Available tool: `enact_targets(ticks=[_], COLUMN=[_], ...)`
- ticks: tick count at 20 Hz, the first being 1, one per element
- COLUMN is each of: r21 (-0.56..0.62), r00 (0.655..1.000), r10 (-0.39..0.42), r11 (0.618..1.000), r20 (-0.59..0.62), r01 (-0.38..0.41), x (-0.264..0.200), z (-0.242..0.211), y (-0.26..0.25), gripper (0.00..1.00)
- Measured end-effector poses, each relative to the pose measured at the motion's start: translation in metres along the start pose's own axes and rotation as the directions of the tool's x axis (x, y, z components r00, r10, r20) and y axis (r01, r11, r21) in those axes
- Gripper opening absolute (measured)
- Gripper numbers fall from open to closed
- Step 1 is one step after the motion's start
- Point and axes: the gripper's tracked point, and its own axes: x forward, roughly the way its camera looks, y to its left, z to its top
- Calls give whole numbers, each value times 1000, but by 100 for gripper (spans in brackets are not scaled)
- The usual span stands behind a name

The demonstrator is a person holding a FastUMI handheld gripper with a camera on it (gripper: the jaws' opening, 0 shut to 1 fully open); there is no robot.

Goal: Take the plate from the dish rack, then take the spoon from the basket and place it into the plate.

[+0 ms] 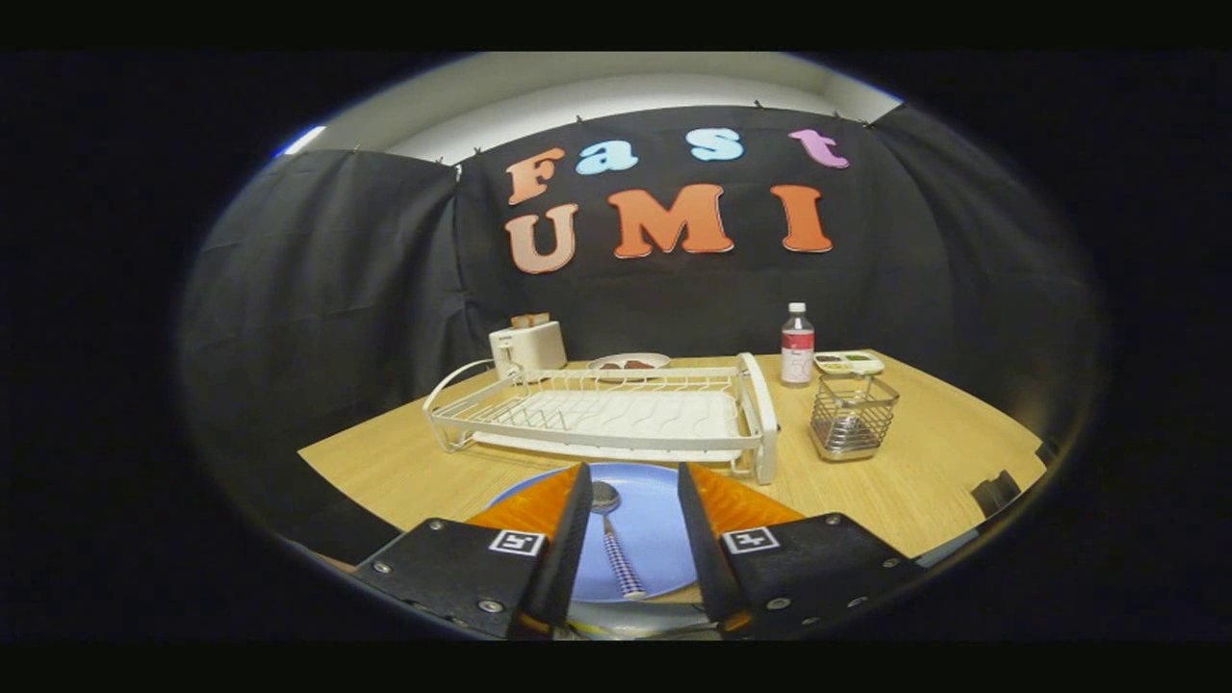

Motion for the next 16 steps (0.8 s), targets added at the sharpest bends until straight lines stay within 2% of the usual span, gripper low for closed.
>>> enact_targets(ticks=[1, 6, 7, 8, 12, 16], r21=[-12, -1, 0, -2, -5, 12], r00=[1000, 993, 990, 985, 957, 944], r10=[-26, -108, -135, -163, -275, -311], r11=[1000, 994, 991, 987, 961, 950], r20=[8, 42, 51, 61, 91, 109], r01=[27, 108, 135, 163, 276, 312], x=[-4, -14, -15, -17, -31, -38], z=[5, 28, 32, 36, 47, 55], y=[-11, -47, -57, -68, -104, -122], gripper=[64, 85, 94, 97, 98, 98])
